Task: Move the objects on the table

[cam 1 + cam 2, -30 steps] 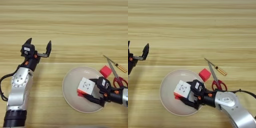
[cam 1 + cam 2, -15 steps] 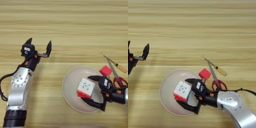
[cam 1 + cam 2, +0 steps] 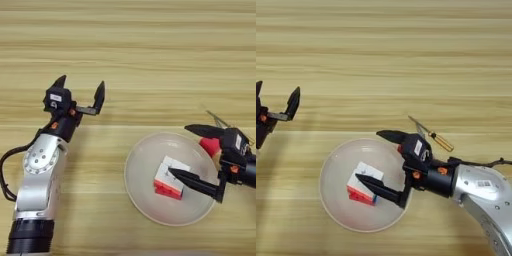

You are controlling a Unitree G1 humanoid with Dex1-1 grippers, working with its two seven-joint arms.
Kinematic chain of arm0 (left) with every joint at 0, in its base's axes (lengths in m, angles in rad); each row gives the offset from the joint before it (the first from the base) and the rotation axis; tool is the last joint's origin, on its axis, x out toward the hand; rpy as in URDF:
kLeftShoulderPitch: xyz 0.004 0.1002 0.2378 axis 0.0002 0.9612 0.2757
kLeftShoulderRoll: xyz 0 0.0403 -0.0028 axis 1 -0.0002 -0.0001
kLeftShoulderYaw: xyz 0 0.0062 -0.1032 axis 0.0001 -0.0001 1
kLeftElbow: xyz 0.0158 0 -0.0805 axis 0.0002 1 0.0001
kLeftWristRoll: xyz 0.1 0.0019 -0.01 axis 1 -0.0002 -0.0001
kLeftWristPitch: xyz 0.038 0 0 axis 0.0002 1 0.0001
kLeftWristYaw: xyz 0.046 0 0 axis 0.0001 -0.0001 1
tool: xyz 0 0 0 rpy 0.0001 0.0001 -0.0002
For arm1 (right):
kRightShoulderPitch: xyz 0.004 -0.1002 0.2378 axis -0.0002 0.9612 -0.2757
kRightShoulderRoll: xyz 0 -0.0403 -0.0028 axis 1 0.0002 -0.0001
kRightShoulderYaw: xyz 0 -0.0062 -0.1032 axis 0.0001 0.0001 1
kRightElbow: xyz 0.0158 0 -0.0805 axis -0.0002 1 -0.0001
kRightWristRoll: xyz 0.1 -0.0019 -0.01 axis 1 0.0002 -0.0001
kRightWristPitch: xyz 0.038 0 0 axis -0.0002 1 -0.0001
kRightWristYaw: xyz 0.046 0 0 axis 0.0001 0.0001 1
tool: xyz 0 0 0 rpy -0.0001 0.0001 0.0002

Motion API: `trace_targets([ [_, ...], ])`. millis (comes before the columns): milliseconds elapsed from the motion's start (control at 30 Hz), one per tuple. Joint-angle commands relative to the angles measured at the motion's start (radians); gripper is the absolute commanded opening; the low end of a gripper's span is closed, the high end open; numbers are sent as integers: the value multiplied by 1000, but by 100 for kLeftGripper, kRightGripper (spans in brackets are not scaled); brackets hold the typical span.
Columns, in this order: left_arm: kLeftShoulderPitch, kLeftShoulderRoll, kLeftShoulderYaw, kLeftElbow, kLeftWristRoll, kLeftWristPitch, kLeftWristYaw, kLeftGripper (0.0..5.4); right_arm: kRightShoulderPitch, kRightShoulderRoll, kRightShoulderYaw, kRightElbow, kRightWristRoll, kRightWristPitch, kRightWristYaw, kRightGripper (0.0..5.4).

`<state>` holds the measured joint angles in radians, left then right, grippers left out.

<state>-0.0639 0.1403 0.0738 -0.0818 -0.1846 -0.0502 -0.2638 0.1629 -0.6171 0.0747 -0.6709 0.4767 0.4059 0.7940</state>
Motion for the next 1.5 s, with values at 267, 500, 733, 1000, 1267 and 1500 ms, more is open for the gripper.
trace_targets([
  [267,4,15,-46,-42,-25,35,-64,540,-115,98,-91,83,19,11,-173,535],
  [500,39,51,-119,-132,-72,100,-185,540,-182,155,-127,146,6,-13,-265,535],
  [733,82,108,-215,-240,-120,158,-322,540,-201,171,-140,163,7,-16,-287,535],
  [1000,122,188,-304,-321,-192,276,-452,540,-202,179,-147,163,13,-16,-293,535],
  [1267,145,260,-328,-385,-249,351,-529,540,-205,185,-151,163,10,-12,-294,535],
  [1500,142,319,-357,-403,-239,361,-582,540,-207,189,-148,164,5,-14,-297,535],
])
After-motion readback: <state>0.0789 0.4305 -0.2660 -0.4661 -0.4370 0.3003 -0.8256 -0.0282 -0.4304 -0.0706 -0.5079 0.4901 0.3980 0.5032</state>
